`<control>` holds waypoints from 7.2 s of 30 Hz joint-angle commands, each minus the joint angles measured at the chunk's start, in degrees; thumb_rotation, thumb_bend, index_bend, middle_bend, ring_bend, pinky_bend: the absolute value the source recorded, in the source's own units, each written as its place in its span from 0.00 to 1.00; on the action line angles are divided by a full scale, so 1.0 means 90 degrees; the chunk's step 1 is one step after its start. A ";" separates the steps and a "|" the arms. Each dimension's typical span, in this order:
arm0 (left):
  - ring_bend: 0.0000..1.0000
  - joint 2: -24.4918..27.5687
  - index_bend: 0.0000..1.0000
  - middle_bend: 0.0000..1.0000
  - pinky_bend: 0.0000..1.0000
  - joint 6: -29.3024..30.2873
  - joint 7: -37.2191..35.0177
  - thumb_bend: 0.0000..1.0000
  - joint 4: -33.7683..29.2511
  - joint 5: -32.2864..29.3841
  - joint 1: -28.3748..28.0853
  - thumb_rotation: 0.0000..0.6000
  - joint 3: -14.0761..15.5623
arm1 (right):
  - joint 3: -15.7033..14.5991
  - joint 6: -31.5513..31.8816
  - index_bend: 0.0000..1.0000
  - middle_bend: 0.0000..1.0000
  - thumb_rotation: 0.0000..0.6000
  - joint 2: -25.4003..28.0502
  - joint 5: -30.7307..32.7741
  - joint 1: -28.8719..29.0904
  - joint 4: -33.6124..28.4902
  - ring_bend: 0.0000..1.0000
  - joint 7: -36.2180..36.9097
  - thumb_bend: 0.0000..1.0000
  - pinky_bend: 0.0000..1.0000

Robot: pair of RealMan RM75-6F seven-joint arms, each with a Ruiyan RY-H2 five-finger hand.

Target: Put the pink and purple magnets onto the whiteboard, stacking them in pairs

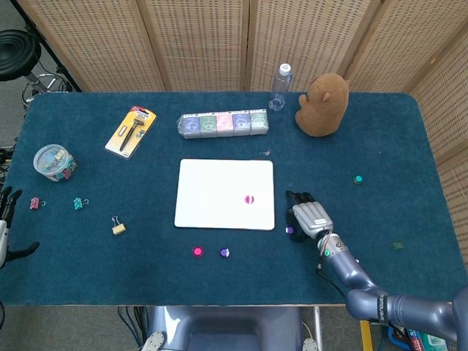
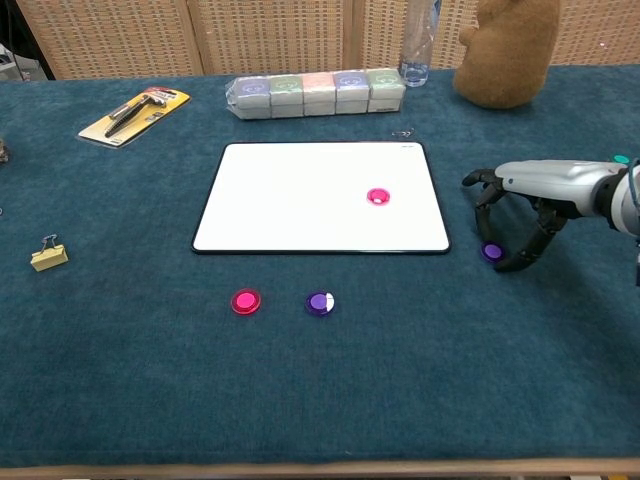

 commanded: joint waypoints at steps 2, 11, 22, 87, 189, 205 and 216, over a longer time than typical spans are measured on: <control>0.00 -0.0002 0.00 0.00 0.00 0.0000 0.0006 0.12 0.0000 0.0001 -0.0001 1.00 0.0002 | 0.0002 0.0013 0.58 0.00 1.00 -0.0012 0.0026 -0.0017 0.0024 0.00 -0.0026 0.31 0.00; 0.00 -0.0010 0.00 0.00 0.00 -0.0017 0.0026 0.12 -0.0001 -0.0006 -0.0010 1.00 0.0006 | 0.0151 0.0026 0.61 0.00 1.00 0.0060 -0.0026 0.0002 -0.0092 0.00 0.0034 0.35 0.00; 0.00 0.0012 0.00 0.00 0.00 -0.0037 -0.0014 0.12 -0.0019 0.0018 -0.0010 1.00 0.0025 | 0.1084 -0.0108 0.62 0.00 1.00 -0.0316 0.0039 0.0824 0.0141 0.00 -0.0030 0.39 0.00; 0.00 0.0082 0.00 0.00 0.00 -0.0528 -0.0474 0.12 0.0244 0.0955 -0.0377 1.00 0.0378 | -0.0139 0.1258 0.38 0.00 1.00 0.1472 -0.0552 -0.0155 -0.1122 0.00 0.0465 0.41 0.00; 0.00 -0.3097 0.57 0.00 0.00 -0.2998 0.4227 0.37 -0.0576 -0.2577 -0.4707 1.00 0.0582 | 0.0102 0.2911 0.39 0.00 1.00 0.2680 -0.3050 -0.3695 -0.0687 0.00 0.3731 0.18 0.00; 0.00 -0.2781 0.61 0.00 0.00 -0.2685 0.4203 0.41 -0.0762 -0.2534 -0.4745 1.00 0.0404 | 0.0159 0.2839 0.39 0.00 1.00 0.2693 -0.3051 -0.3724 -0.0691 0.00 0.3746 0.18 0.00; 0.00 -0.2601 0.61 0.00 0.00 -0.3065 0.4156 0.42 -0.0201 -0.3059 -0.5215 1.00 -0.0168 | 0.0174 0.2748 0.39 0.00 1.00 0.2680 -0.3041 -0.3718 -0.0686 0.00 0.3724 0.18 0.00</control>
